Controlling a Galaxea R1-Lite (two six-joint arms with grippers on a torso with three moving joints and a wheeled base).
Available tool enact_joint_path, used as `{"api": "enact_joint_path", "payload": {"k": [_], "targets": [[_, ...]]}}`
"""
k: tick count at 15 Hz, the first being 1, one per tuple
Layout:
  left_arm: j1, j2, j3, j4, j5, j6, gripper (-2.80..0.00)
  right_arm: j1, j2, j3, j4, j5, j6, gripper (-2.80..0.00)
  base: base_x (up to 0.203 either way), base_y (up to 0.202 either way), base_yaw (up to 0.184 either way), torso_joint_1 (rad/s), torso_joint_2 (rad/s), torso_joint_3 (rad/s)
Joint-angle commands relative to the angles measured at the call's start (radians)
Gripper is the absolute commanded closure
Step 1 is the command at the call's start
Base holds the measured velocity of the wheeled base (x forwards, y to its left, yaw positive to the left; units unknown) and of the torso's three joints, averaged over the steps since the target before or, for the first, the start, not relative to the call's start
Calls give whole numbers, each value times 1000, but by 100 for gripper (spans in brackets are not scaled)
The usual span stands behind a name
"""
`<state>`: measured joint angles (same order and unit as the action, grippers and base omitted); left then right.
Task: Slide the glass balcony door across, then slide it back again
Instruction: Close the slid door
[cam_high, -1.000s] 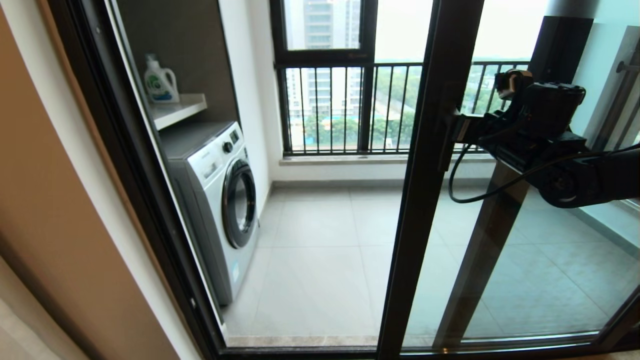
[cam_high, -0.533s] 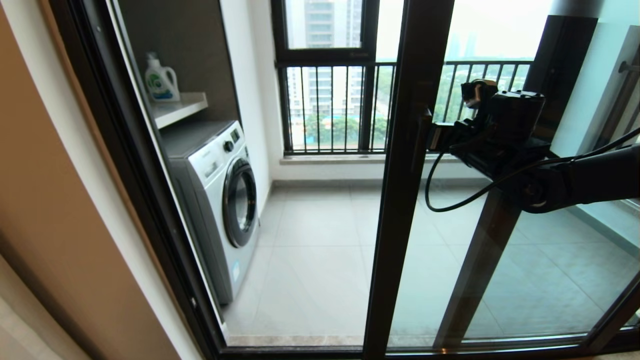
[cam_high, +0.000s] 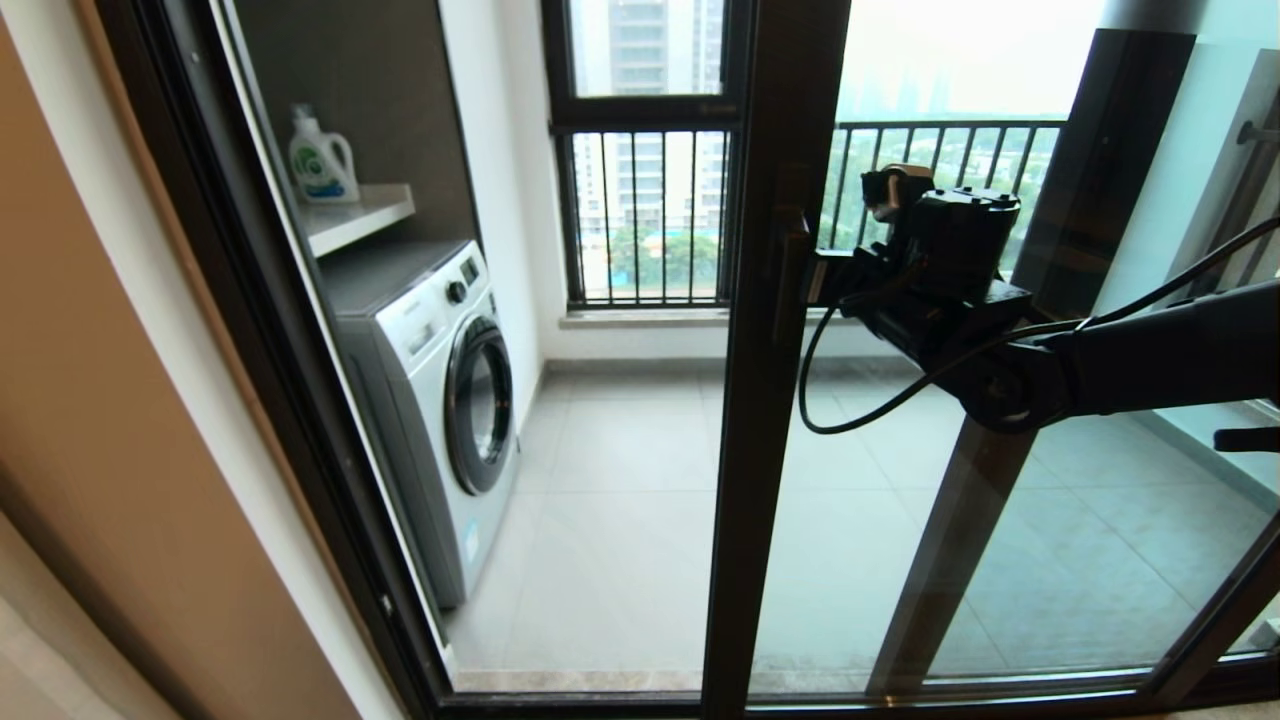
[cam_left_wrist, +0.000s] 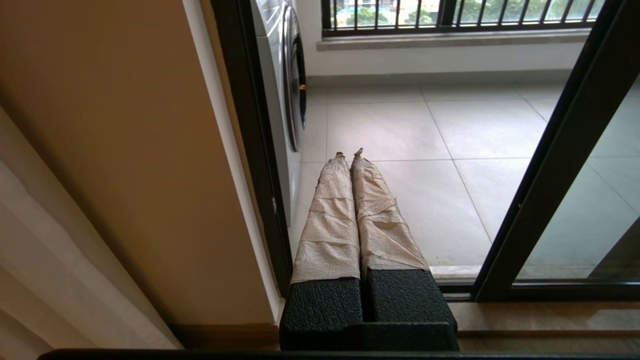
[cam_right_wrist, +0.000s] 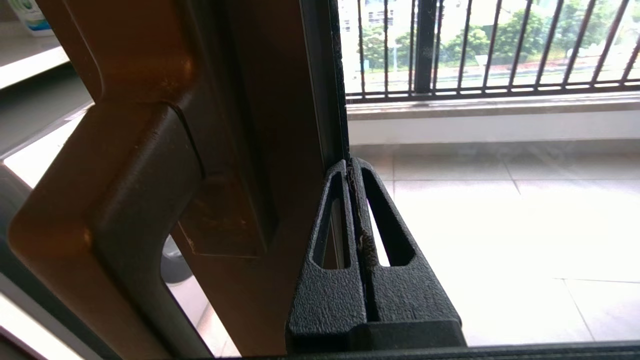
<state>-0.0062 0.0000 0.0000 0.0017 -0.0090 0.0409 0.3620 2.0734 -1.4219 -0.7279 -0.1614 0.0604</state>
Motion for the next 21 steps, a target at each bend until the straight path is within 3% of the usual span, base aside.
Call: {"api": "enact_joint_path", "payload": {"k": [1, 19, 21], "targets": [[0, 2, 0, 0, 0, -1, 0, 31, 16, -3, -3, -1, 1, 0, 0, 0, 0, 0, 0, 0], [0, 2, 0, 0, 0, 1, 0, 140, 41, -14, -1, -18, 1, 0, 0, 0, 0, 0, 0, 0], [0, 2, 0, 0, 0, 1, 0, 143, 39, -11, -8, -53, 1, 0, 0, 0, 0, 0, 0, 0]]}}
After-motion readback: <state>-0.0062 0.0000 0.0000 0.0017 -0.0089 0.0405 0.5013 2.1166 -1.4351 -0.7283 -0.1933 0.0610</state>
